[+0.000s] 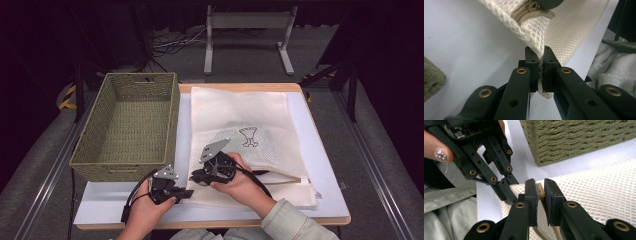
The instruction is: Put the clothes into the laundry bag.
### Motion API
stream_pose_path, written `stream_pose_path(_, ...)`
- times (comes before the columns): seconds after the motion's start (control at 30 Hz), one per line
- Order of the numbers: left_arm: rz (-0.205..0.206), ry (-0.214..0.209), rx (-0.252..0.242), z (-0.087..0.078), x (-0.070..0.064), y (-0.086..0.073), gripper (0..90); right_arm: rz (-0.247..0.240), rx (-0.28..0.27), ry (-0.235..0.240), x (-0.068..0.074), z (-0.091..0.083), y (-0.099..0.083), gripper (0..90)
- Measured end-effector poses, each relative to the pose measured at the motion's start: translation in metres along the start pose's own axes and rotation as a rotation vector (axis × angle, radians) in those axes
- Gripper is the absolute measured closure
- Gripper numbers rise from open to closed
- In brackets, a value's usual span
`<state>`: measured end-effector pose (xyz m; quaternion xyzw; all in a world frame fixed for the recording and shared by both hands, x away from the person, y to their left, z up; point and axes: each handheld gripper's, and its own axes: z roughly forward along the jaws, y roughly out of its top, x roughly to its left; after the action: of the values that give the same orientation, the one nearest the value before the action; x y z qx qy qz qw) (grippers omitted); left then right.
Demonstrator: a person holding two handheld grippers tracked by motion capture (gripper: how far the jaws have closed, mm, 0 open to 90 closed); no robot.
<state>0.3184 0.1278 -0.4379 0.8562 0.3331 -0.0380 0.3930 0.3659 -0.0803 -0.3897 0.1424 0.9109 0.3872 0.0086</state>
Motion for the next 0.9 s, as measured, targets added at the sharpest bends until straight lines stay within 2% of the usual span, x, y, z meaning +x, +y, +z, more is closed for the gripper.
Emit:
stream_pose_path(0.47, -0.026, -0.01, -0.015, -0.002, 0.001, -0.002, 86.7, 0.01, 0.007, 0.02, -0.001, -0.009, -0.007, 81.3)
stream_pose_path(0.6, -0.015, -0.021, -0.019, 0.0, 0.001, -0.002, 85.1, -0.001, 0.012, 0.017, 0.001, -0.011, -0.007, 81.4)
stream_pose_path(0.7, -0.014, -0.029, -0.025, 0.0, 0.0, -0.001, 79.7, -0.008, 0.015, 0.016, 0.002, -0.011, -0.006, 81.5)
stream_pose_path(0.73, -0.018, -0.021, -0.037, 0.001, 0.0, 0.0, 71.8, -0.01, 0.017, 0.013, 0.002, -0.011, -0.005, 81.4)
stream_pose_path(0.77, -0.011, -0.011, -0.047, 0.0, 0.0, 0.0, 59.7, -0.012, 0.016, 0.013, 0.002, -0.01, -0.005, 81.5)
stream_pose_path(0.9, -0.011, -0.011, -0.065, -0.002, -0.001, 0.004, 53.6, -0.017, 0.018, 0.013, 0.002, -0.01, -0.003, 81.5)
